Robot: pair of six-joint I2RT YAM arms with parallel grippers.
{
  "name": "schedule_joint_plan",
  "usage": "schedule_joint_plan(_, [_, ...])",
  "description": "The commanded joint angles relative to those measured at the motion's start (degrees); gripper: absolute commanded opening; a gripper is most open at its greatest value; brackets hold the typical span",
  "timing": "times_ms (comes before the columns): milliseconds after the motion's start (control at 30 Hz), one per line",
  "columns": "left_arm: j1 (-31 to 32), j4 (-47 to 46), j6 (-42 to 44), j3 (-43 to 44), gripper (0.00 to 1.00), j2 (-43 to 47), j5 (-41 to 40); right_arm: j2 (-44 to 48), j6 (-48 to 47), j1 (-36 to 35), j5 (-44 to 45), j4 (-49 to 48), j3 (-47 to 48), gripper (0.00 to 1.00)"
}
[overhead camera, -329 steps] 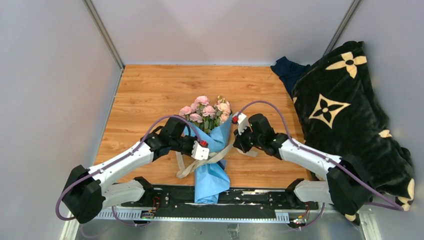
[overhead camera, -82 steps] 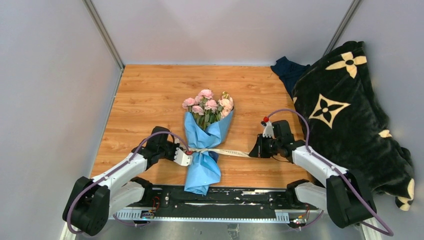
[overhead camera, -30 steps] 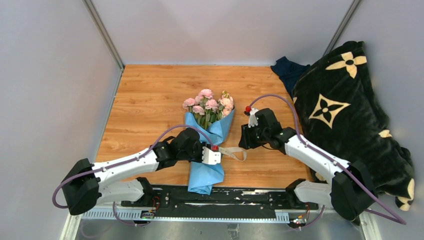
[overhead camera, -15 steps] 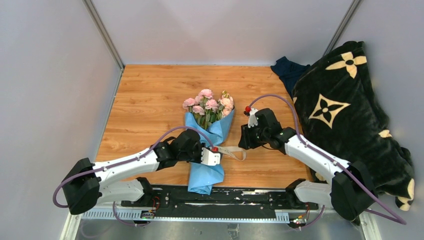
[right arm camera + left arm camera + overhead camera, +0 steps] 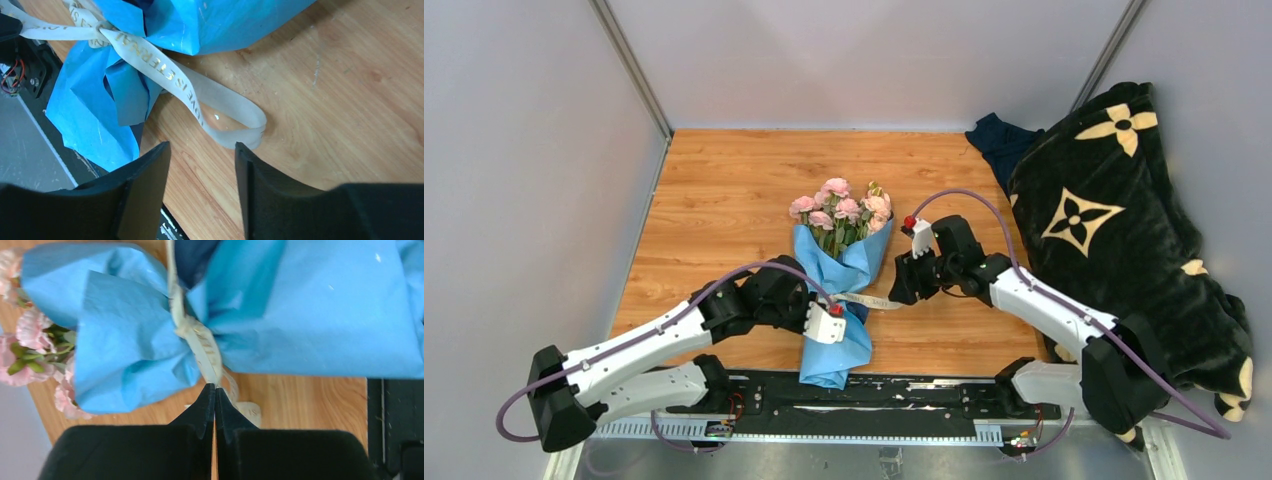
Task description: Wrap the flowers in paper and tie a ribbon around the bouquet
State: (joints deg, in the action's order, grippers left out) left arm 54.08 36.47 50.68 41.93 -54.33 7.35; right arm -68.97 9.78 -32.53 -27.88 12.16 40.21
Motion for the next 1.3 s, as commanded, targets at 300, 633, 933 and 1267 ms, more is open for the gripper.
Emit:
schedule_joint_plan(300, [0.32, 13.71, 12.7, -9.77, 0.0, 12.59, -1.45, -12.04, -3.79, -0.68, -7.57, -11.31, -3.18, 0.67])
schedule_joint_plan(633, [0.32, 17.64, 17.17, -15.34, 0.0, 16.99, -1.7, -7.7, -14.88, -0.66, -9.31, -21.51, -9.37, 0.71])
schedule_joint_plan(933, [0.29, 16.68, 16.04, -15.58, 0.0, 15.44, -2.38, -10.16, -29.85, -9.44, -3.99, -31.67, -12.75, 0.77])
schedule_joint_plan(1267, [0.14, 16.5, 15.6, -16.15, 0.0, 15.26, -3.91, -16.82, -31.23, -9.73, -5.27, -34.12, -11.92, 0.54])
